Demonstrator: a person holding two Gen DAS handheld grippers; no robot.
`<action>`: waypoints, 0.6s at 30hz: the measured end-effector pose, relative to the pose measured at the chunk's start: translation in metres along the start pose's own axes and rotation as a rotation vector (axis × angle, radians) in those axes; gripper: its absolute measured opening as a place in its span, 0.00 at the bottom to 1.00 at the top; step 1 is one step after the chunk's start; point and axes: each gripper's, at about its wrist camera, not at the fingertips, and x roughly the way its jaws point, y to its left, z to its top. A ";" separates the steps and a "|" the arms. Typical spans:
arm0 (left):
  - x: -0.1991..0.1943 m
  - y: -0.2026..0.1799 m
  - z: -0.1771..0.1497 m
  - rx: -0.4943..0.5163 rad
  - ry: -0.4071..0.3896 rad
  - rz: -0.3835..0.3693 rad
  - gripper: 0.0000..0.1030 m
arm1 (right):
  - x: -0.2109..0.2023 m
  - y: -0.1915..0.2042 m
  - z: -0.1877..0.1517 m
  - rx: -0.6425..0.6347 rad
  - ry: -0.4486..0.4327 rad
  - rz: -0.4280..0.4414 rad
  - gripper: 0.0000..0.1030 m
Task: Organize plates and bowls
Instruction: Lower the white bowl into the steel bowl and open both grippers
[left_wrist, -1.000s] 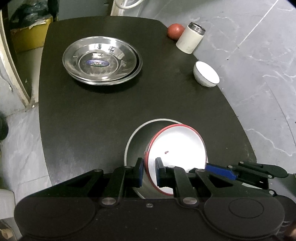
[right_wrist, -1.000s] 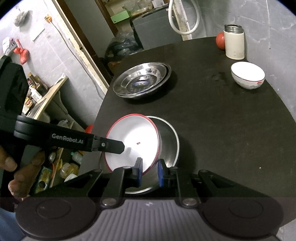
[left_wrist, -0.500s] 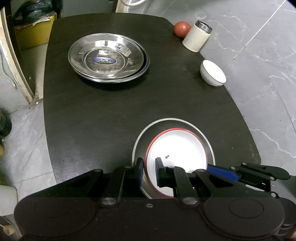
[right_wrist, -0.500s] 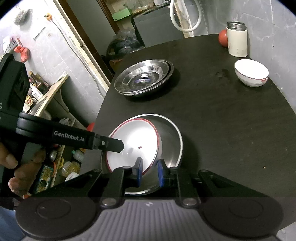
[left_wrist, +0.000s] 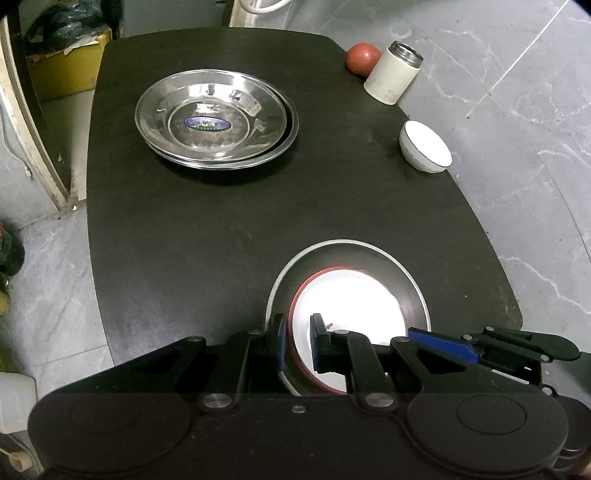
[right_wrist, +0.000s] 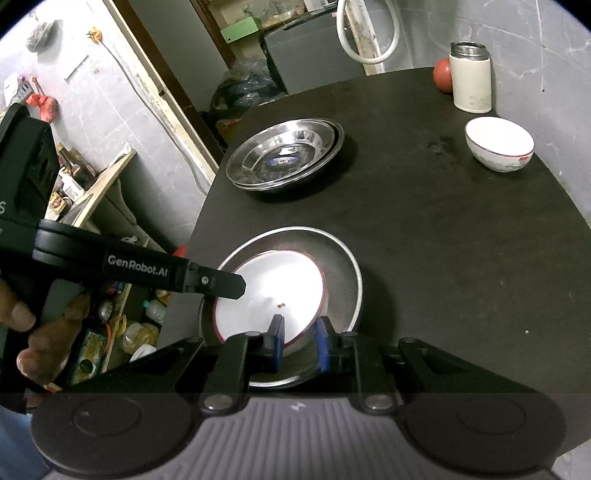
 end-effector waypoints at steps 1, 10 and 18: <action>0.000 0.000 0.000 0.000 -0.001 0.001 0.13 | 0.000 0.000 0.000 0.000 -0.001 0.000 0.21; -0.004 -0.004 0.004 0.016 -0.024 0.001 0.13 | -0.005 -0.002 0.000 0.005 -0.020 0.010 0.22; -0.013 -0.012 0.010 0.066 -0.080 0.007 0.30 | -0.013 -0.007 0.001 0.032 -0.070 0.007 0.28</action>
